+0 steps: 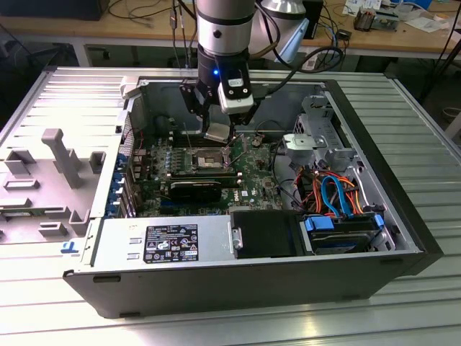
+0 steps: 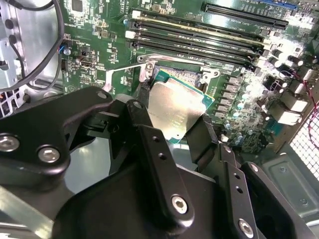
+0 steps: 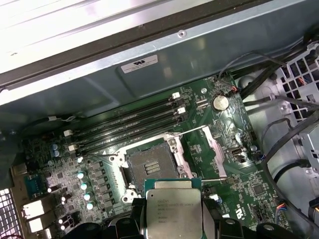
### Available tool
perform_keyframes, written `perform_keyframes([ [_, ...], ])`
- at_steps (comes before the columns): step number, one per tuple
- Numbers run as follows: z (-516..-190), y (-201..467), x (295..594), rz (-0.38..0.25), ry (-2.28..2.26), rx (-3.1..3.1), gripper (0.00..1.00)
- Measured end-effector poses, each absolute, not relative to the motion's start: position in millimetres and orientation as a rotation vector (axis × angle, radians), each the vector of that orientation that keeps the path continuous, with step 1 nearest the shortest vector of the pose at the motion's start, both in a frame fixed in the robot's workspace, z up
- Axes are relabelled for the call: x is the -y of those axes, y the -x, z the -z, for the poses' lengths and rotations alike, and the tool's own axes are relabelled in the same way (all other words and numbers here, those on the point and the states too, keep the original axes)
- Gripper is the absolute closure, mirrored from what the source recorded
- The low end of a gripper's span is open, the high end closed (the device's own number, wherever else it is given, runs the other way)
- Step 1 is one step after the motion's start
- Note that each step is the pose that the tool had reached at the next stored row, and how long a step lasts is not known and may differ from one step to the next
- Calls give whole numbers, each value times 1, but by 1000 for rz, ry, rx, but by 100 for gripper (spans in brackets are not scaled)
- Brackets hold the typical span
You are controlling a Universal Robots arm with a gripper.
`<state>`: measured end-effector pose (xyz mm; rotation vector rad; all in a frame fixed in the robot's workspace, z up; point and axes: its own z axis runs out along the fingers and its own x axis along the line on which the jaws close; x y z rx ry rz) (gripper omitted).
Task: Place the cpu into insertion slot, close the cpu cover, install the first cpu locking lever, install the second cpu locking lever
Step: 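Place the cpu into insertion slot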
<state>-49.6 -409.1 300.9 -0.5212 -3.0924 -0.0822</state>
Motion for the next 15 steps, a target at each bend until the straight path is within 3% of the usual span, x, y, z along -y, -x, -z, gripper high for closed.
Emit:
perform_keyframes([
  [15,-300,50,409,76,617,3077,45],
])
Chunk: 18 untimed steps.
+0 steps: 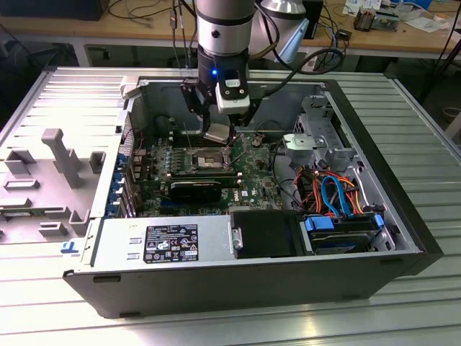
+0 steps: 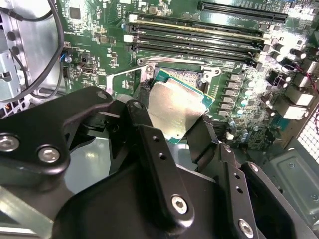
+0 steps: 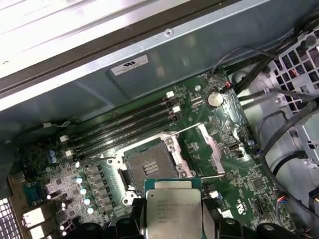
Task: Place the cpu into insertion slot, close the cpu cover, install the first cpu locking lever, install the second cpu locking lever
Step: 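Place the cpu into insertion slot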
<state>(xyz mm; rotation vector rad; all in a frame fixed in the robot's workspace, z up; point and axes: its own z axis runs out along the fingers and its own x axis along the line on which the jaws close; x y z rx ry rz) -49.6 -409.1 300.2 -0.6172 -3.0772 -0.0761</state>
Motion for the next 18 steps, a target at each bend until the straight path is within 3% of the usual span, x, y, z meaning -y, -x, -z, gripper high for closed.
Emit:
perform_keyframes([
  [18,-299,50,409,62,775,3046,45],
])
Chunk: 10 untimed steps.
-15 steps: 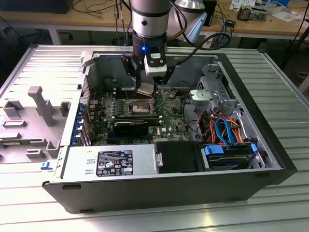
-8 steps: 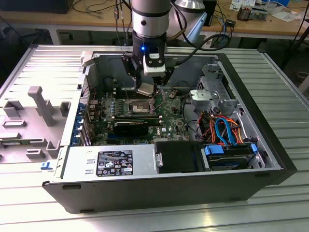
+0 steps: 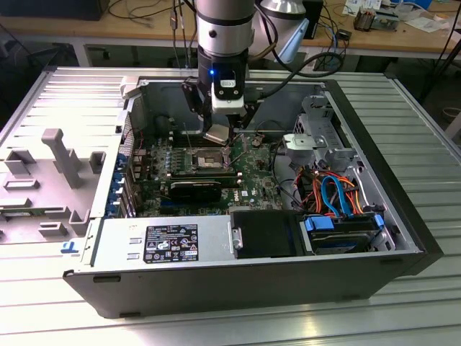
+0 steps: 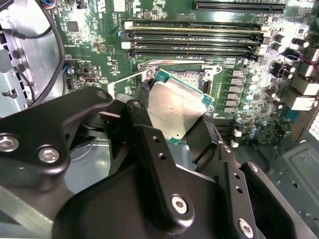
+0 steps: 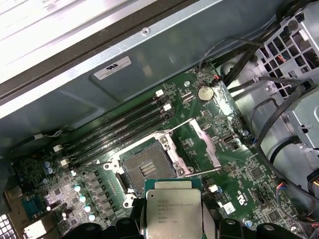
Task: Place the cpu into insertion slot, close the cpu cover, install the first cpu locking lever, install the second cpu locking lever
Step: 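Place the cpu into insertion slot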
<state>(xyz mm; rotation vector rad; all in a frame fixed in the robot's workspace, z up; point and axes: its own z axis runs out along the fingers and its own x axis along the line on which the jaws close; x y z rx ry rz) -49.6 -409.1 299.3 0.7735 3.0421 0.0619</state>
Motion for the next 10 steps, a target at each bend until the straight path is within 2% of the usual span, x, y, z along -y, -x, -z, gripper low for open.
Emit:
perform_keyframes([
  [10,-298,50,409,-52,-981,-2977,45],
])
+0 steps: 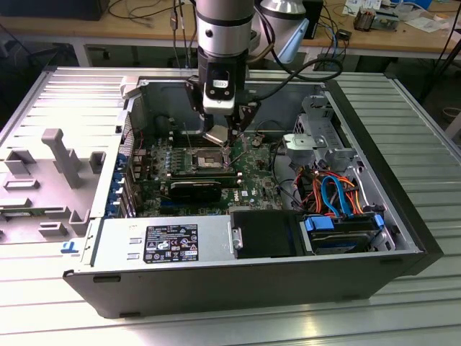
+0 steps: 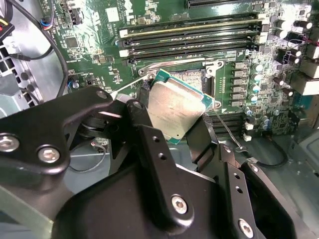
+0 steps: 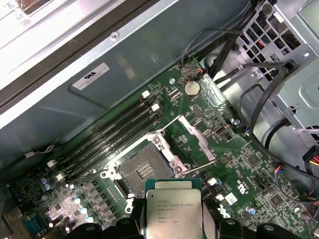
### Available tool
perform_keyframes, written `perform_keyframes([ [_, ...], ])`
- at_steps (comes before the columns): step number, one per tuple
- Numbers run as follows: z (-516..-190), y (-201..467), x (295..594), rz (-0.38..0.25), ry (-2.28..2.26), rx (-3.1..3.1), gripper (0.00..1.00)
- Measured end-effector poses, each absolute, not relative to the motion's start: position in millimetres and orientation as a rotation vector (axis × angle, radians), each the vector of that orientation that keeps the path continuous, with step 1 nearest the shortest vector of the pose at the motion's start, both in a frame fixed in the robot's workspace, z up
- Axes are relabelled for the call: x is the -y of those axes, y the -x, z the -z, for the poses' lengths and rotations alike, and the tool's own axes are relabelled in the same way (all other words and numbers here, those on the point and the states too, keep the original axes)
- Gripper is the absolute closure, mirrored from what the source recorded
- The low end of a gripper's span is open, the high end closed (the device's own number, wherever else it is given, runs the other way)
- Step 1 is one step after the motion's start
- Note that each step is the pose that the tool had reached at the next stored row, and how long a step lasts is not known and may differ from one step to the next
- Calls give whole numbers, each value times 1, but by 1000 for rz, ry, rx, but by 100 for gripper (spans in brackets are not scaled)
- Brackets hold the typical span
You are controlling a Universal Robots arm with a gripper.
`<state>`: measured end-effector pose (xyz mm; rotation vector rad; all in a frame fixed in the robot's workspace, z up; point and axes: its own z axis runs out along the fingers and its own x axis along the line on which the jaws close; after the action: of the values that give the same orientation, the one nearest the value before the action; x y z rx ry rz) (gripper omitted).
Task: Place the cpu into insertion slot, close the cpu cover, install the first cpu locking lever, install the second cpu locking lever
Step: 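Place the cpu into insertion slot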
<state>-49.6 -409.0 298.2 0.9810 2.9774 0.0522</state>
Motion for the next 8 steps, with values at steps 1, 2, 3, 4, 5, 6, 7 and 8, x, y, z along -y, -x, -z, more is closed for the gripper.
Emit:
perform_keyframes([
  [1,-298,50,409,-52,-986,-2975,45],
  [2,-298,50,409,-51,-993,-2973,45],
  [3,-298,50,409,-51,-1001,-2970,45],
  [4,-298,50,409,-50,-1007,-2968,45],
  [5,-298,50,409,-49,-1019,-2964,45],
  [6,-298,50,409,-48,-1030,-2959,45],
  [7,-298,50,409,-48,-1036,-2957,45],
  [8,-298,50,409,-47,-1049,-2952,45],
])
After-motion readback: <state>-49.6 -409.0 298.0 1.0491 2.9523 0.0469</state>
